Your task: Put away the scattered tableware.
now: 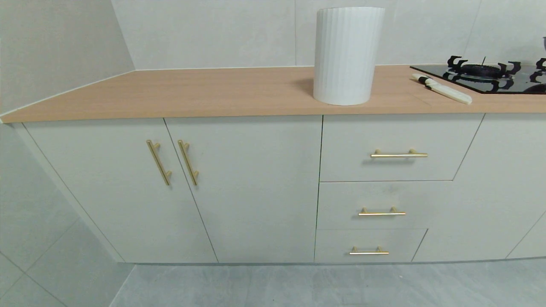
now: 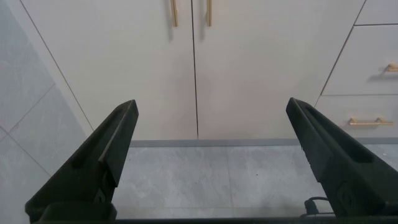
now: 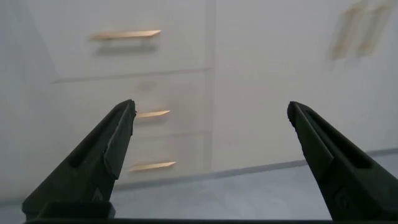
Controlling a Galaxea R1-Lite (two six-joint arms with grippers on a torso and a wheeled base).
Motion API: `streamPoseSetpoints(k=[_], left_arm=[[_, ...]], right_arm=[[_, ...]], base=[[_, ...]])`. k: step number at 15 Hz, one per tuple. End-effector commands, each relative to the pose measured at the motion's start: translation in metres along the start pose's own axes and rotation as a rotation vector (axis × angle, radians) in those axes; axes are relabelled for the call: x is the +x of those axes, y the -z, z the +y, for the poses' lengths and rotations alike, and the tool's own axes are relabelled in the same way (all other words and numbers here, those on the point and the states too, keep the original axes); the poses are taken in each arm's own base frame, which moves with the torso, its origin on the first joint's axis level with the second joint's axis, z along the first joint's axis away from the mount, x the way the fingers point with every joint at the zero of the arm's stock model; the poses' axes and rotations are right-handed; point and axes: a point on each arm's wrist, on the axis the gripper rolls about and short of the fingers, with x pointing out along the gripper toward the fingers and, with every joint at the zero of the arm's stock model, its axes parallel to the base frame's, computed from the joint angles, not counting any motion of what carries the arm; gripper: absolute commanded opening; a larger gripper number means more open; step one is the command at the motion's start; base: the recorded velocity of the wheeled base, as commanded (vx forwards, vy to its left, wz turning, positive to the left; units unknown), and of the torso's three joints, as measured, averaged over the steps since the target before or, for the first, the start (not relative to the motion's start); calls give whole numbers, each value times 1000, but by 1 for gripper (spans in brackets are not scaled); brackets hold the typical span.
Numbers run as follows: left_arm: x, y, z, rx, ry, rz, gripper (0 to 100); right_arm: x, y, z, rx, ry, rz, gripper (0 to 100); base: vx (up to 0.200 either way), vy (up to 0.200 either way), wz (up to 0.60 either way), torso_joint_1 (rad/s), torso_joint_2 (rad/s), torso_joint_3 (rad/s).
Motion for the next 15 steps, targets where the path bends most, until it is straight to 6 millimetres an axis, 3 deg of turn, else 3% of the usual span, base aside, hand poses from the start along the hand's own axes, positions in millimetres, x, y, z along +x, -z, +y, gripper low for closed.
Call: streamPoseSetpoints(k=[1, 15], left_arm=[[0, 0, 0, 0, 0, 0, 100], [0, 0, 0, 3, 0, 0, 100]], right_arm=[[1, 9, 1, -3, -34, 53, 100], [1, 14, 3, -4, -105, 102, 100]], base=[[0, 0, 0, 0, 0, 0], [0, 0, 0, 0, 0, 0]])
